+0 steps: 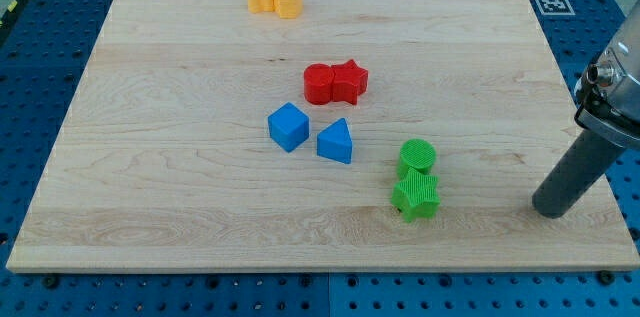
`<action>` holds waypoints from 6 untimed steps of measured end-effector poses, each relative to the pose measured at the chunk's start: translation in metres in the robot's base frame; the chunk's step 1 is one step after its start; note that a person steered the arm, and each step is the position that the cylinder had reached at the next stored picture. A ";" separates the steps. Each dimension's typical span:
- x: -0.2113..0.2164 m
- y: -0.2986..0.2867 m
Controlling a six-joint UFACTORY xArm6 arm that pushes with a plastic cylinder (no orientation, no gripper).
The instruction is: Point your arm to the right of the green star
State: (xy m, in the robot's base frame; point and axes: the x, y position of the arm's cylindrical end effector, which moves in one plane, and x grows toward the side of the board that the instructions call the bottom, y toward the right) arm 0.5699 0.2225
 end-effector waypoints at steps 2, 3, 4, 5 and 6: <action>0.000 -0.013; 0.000 -0.030; 0.000 -0.030; -0.001 -0.032; -0.003 -0.034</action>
